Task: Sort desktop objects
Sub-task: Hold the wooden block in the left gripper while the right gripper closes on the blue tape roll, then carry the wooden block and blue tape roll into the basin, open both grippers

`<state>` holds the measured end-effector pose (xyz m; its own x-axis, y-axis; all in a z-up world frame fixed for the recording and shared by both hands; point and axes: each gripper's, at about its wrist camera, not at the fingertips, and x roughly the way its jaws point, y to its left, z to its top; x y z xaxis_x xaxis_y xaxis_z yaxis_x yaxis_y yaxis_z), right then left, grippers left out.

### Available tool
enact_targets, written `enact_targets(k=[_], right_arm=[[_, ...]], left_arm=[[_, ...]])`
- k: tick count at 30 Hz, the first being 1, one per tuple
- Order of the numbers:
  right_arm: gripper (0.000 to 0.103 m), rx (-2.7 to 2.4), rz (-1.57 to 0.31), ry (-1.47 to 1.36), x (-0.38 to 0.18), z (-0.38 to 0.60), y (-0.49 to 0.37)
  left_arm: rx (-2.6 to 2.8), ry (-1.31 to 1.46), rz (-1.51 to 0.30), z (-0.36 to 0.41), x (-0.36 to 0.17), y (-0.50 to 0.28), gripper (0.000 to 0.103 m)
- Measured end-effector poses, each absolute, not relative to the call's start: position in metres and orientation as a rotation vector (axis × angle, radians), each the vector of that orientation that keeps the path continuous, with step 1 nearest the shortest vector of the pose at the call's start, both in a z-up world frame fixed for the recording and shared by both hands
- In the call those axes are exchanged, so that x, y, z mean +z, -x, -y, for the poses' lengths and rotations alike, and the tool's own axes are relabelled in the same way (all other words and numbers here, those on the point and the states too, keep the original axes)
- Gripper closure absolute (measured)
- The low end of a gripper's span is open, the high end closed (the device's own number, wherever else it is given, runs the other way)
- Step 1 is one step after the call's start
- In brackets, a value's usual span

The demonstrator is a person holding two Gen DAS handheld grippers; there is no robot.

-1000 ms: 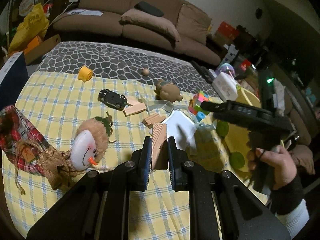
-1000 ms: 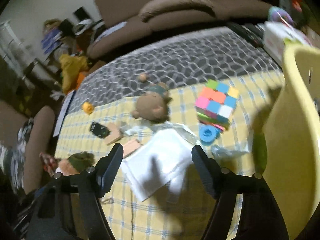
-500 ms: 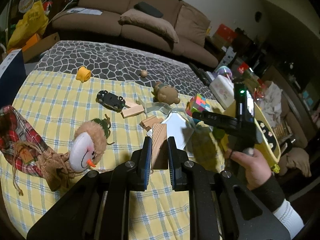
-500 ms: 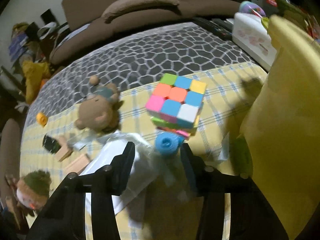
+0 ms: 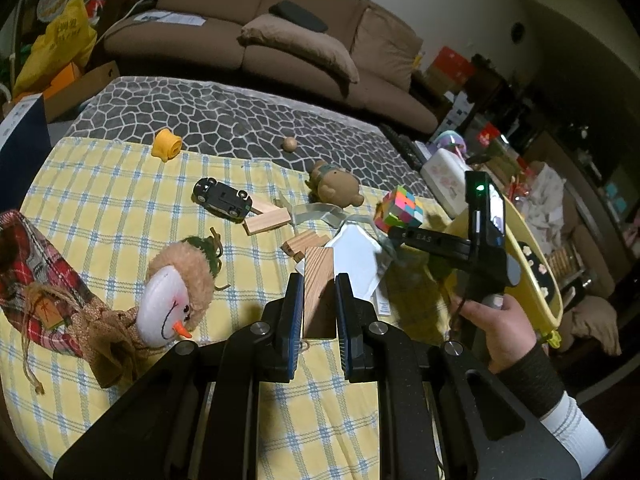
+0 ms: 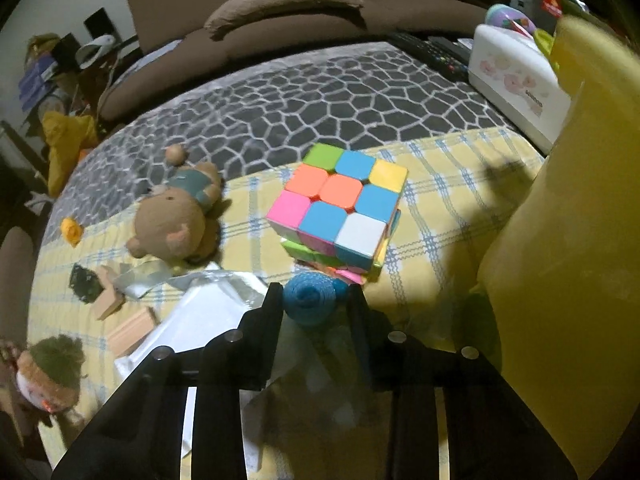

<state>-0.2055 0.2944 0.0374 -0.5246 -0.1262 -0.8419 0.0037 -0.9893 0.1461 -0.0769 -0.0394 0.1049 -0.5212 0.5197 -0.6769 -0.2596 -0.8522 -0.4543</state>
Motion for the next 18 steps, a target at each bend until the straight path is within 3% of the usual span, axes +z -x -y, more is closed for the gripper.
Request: enact_targets(k=[18], right_arm=[[0.071, -2.595, 0.200, -1.220, 0.136, -0.292, 0.147]], left_arm=[[2.342, 1.113, 0.393, 0.015, 0.127, 0.059, 0.089]])
